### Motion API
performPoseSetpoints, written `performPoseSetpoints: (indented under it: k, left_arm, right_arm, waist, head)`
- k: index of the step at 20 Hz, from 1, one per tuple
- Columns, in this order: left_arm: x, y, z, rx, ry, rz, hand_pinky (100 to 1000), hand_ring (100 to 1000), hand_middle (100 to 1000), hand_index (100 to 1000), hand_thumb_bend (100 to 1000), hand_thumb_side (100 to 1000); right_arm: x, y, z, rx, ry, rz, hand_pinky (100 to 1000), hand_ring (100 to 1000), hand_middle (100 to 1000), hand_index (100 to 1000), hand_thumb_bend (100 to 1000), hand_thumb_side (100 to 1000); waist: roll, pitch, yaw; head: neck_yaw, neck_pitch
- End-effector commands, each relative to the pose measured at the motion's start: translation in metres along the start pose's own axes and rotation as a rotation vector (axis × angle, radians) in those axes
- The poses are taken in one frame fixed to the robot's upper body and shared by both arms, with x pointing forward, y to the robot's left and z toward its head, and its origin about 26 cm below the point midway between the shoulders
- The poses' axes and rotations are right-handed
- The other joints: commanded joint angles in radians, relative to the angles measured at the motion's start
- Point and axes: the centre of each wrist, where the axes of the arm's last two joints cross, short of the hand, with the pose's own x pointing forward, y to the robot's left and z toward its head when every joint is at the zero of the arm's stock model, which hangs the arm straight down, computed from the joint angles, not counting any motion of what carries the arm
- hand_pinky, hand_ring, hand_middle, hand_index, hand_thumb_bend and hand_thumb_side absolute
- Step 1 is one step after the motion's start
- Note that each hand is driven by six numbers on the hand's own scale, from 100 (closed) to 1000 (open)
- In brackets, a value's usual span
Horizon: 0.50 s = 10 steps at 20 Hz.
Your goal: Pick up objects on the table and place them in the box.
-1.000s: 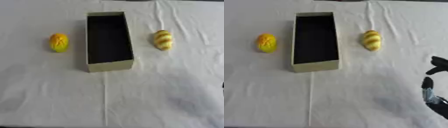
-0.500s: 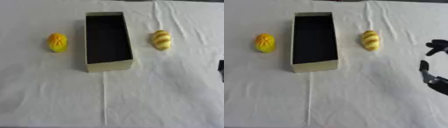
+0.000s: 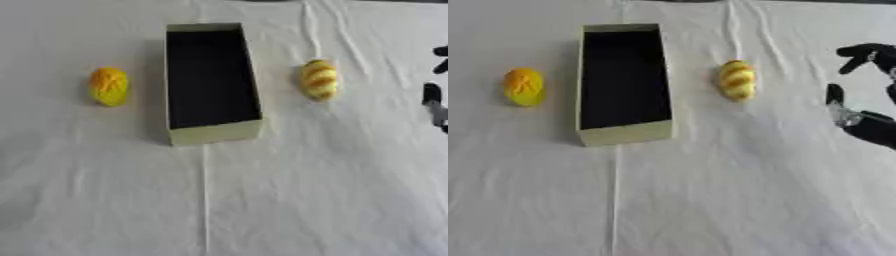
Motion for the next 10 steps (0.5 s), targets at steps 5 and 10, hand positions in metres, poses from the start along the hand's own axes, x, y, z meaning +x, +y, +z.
performPoseSetpoints:
  k: [5,10]
  left_arm:
    - [0.004,0.002,-0.013,-0.029,-0.046,0.004,754,771,718,839,100,557]
    - [0.003,0.000,-0.017,-0.033,-0.056,0.015,753,771,718,838,100,570]
  right_arm:
    - [0.010,-0.022,-0.030,0.078,-0.025,0.041,882,888,646,867,100,334]
    - [-0.004,-0.027,-0.045,0.122,-0.026,0.064,891,896,660,875,100,306]
  waist:
    - [-0.002,-0.004,0.021]
    - [-0.014,0.008,0.041]
  head:
    - [-0.029,-0.022]
    - [-0.050,-0.036]
